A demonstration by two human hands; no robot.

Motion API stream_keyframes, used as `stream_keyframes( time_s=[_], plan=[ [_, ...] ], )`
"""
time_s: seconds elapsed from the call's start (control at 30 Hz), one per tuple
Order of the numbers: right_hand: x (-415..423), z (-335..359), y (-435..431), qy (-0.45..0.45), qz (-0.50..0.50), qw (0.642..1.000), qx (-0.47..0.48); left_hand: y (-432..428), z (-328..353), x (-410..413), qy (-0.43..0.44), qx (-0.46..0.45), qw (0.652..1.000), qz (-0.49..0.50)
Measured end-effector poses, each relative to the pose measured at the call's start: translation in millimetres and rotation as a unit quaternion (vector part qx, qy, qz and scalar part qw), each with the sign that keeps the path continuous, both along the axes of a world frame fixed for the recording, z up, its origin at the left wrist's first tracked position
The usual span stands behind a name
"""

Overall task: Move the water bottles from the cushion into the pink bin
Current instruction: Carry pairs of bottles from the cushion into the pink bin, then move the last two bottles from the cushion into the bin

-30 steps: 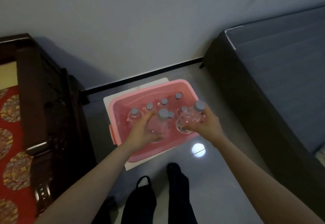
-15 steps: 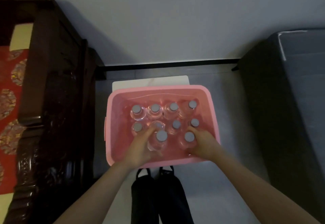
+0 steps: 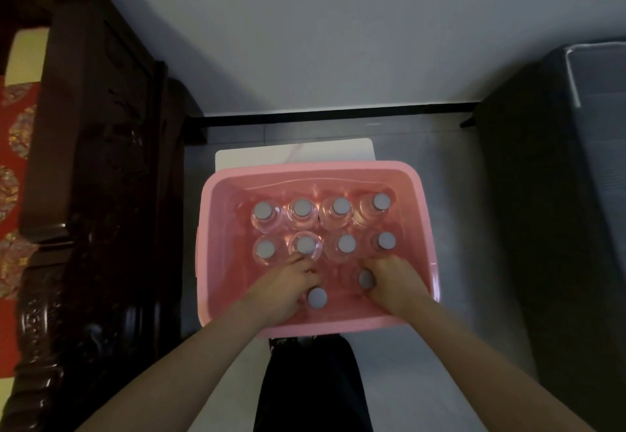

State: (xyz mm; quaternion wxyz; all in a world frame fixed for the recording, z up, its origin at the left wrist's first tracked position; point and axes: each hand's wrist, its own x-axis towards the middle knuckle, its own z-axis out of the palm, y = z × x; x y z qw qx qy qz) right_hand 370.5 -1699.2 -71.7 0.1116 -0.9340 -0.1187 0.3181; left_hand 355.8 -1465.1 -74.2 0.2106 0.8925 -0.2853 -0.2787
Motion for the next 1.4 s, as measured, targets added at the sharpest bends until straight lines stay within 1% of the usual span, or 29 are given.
stream_keyframes(
  time_s=[0.07,0.2,0.37,0.5,0.63,0.73,0.87,1.03,1.17,1.27,1.33,1.4],
  plan=[
    [2,0,0,-0.002,0.001,1.000,-0.002,-1,-7,3,-0.001,0.008,1.000,-0.012],
    [-2,-2,-1,-0.007,-0.013,1.000,0.016,-7,-15,0,0.008,0.003,1.000,0.001],
    [-8,10,-10,-0.030,-0.087,0.990,0.109,-23,-5,-1,0.016,0.045,0.998,0.030],
    [-11,18,-15,-0.026,-0.112,0.982,0.152,-30,9,-1,0.011,0.082,0.997,0.009],
    [-11,20,-18,-0.021,-0.118,0.977,0.178,-27,22,-7,-0.017,0.041,0.999,0.018],
    [-10,20,-19,-0.015,-0.127,0.976,0.178,-32,25,-3,-0.020,0.031,0.999,0.018],
    [-10,20,-17,0.002,-0.121,0.979,0.166,-36,12,1,0.016,0.071,0.997,0.002],
    [-9,18,-16,-0.009,-0.095,0.986,0.135,-37,-1,8,0.019,0.032,0.999,0.037],
    [-15,18,-16,-0.020,-0.072,0.990,0.121,-37,-3,8,0.030,0.029,0.998,0.051],
    [-15,27,-16,-0.015,-0.064,0.992,0.107,-36,7,6,0.032,0.070,0.996,0.038],
    [-12,42,-19,-0.040,-0.062,0.993,0.097,-31,25,6,0.034,0.099,0.994,0.027],
    [-3,64,-23,-0.088,-0.077,0.988,0.104,-22,51,12,-0.009,0.110,0.993,0.044]
  ],
)
